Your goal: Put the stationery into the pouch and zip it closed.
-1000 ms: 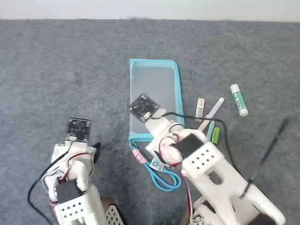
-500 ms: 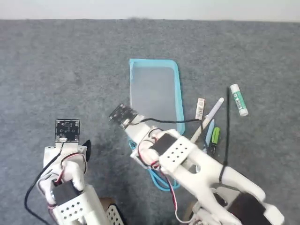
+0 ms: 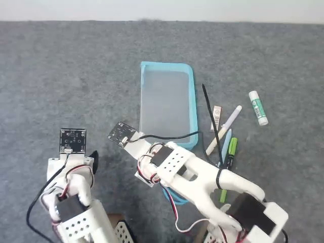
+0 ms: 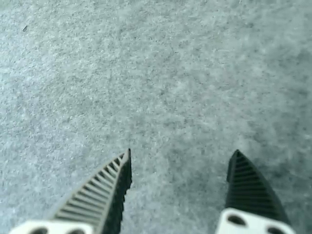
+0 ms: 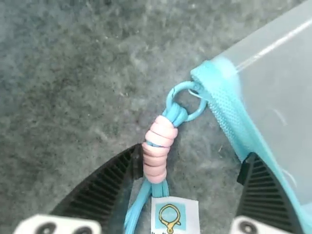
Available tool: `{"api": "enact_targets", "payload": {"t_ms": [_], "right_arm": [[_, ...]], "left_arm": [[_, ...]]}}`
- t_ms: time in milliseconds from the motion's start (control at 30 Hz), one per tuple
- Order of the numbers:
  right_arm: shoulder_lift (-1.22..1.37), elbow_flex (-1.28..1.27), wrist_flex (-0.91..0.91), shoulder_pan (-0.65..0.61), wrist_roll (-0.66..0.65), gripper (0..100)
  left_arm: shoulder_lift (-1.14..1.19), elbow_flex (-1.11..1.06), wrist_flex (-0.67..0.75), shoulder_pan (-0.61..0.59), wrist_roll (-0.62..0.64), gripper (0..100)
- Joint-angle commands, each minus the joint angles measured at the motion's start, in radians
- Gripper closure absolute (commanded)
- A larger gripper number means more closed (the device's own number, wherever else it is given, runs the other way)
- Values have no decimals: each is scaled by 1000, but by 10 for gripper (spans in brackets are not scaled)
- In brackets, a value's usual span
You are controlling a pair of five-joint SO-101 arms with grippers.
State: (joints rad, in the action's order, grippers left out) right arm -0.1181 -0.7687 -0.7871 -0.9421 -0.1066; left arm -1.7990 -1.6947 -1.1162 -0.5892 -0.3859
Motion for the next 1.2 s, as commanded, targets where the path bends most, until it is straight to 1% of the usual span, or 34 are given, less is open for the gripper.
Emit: {"api": "enact_targets", "payload": {"t_ms": [0, 167, 267, 400, 633, 733, 900, 1067, 1167], "right_arm": [[-12, 49, 4, -7, -14, 688], [-136, 75, -105, -7, -12, 688], [-188, 64, -128, -15, 2, 688], [-194, 46, -120, -67, 78, 688], [-194, -17, -19, -71, 118, 688], [-193, -32, -1, -71, 115, 689], [-108, -2, -8, -70, 112, 689], [4, 81, -31, -25, 118, 689], [53, 92, -31, -22, 120, 689]], "left_arm": [[-21, 10, 29, -3, -6, 698], [-21, 10, 29, -3, -6, 698], [-21, 10, 29, -2, -6, 698], [-21, 10, 31, -2, -6, 698], [-21, 10, 31, -2, -6, 698], [-21, 10, 31, -2, -6, 698], [-21, 10, 31, -2, -6, 698], [-21, 10, 31, -2, -6, 698], [-21, 10, 31, -2, -6, 698]]}}
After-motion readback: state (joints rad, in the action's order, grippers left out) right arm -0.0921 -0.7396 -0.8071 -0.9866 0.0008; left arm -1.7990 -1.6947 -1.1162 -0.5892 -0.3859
